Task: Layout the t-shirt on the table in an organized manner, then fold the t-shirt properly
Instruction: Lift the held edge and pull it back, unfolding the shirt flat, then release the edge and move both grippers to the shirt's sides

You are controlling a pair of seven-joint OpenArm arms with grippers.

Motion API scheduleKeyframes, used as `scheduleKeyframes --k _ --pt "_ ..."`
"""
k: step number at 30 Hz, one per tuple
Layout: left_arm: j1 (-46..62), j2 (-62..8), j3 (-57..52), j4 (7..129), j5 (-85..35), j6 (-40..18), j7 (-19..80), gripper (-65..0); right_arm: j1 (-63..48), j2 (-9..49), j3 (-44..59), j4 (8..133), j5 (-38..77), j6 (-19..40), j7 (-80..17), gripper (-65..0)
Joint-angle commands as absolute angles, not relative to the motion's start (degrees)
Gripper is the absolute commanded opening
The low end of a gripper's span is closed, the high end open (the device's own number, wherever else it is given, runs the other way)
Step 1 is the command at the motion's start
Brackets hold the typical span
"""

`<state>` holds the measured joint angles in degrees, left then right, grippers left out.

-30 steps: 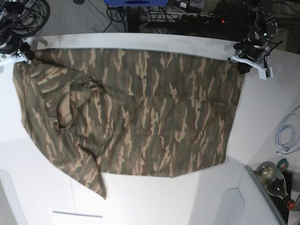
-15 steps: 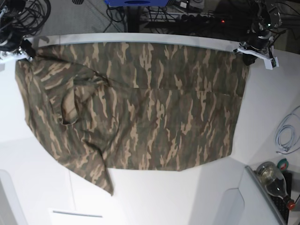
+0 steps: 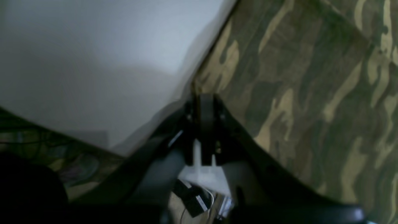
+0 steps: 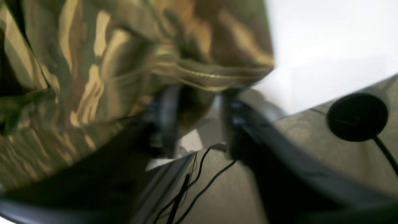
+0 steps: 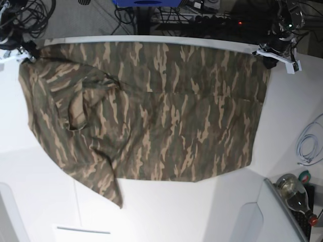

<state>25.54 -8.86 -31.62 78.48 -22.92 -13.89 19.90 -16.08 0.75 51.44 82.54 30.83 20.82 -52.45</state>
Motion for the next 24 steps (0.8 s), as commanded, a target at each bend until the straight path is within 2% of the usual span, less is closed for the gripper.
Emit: scheduleKeyframes --k 1,2,4,6,12,16,17,18,20,21,22,24 --pt "26.3 -9.4 -32.1 80.7 -23.2 -13.8 18.9 -51.0 -15.9 0.9 51.7 85.0 31.9 21.1 -51.7 -31.7" --pt "26.7 -9.3 -32.1 82.1 -23.2 -13.8 18.9 -40.6 -15.9 0.7 52.6 86.5 31.9 21.1 -51.7 -29.6" --pt "27.5 -9.3 -32.1 83.9 -23.2 -13.8 18.9 -23.5 -15.9 -0.7 54.5 89.1 31.7 21.1 -51.7 -29.6" --pt "27.8 -9.3 -32.2 85.2 -23.2 -13.7 18.9 -14.6 -15.9 -1.1 55.8 91.7 31.5 21.1 -51.7 -29.6" --pt "27.2 -7.9 -41.3 89.5 -23.3 -13.7 18.9 -13.3 -15.0 -0.4 56.7 96.4 31.3 20.7 -51.1 -29.1" --pt "24.2 -7.5 -45.7 94.4 -22.9 -13.7 19.1 -14.0 -7.2 7.8 48.3 90.0 31.3 20.7 -47.4 -29.3" --pt "22.7 -7.8 -44.9 94.5 -22.9 -13.7 19.7 -17.1 -3.8 10.7 44.8 85.8 31.3 20.6 -45.6 -29.4" --pt "21.0 -8.0 -43.6 94.5 -22.8 -13.7 21.5 -23.4 -0.8 13.5 41.4 80.9 31.3 20.6 -43.5 -29.4" --pt "17.3 -8.5 -40.1 93.4 -22.7 -13.8 25.7 -45.3 5.7 17.6 34.2 69.9 31.3 20.6 -38.3 -29.4" --pt "15.4 -8.8 -37.7 92.4 -22.7 -13.8 27.6 -61.5 8.9 19.5 30.7 64.0 31.3 20.6 -34.9 -29.4" --pt "13.8 -9.3 -35.3 91.2 -22.7 -13.7 29.0 -65.0 12.2 21.0 26.9 58.2 31.3 20.6 -31.7 -29.3" --pt "11.6 -9.4 -31.7 89.4 -22.7 -13.7 30.2 -65.0 17.5 23.2 19.6 48.2 31.3 20.8 -25.7 -29.1"
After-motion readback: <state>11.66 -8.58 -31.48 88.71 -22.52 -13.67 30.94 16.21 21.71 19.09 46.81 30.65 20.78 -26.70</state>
